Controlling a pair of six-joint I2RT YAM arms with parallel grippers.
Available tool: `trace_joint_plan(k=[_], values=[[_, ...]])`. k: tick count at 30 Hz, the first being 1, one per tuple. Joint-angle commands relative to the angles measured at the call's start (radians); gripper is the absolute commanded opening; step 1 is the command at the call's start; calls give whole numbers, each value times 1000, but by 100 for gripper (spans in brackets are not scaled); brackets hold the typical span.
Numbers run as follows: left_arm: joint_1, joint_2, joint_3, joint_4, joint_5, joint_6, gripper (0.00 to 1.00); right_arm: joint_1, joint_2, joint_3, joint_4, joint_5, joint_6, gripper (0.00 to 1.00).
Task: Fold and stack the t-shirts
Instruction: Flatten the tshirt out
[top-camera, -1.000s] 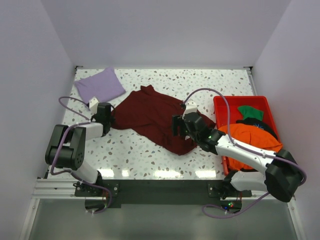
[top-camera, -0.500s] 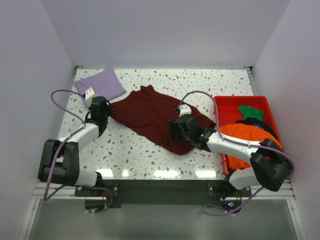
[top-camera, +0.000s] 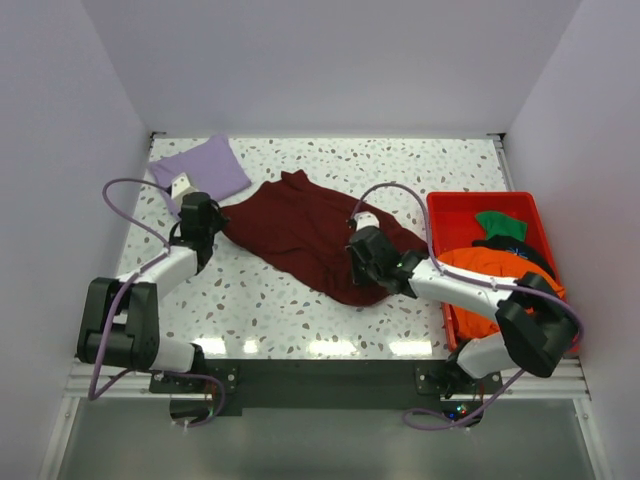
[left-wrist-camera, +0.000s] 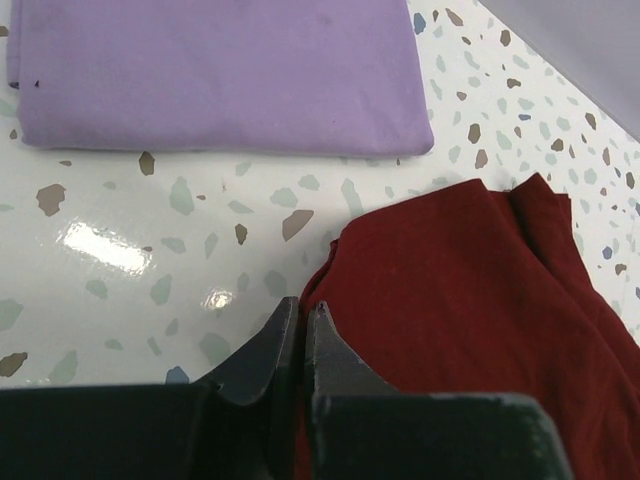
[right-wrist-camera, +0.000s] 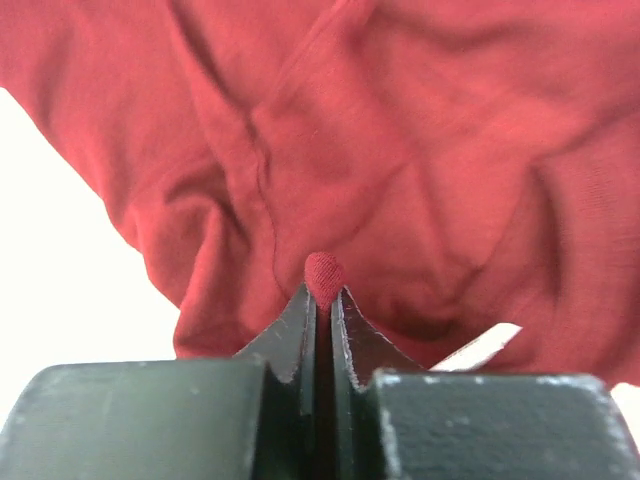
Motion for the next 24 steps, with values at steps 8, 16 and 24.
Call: trace_joint_plan(k=[8,16,24], values=[[28,0,33,86,69,20,0,-65,-308,291,-149,221,-203,0],[39,-51,-31,92,-20,-3,0,52,-528,-2,-200,-58,28,0],[39,-32,-34,106,11,-5,0,304,-451,-38,-403,168,261,60]])
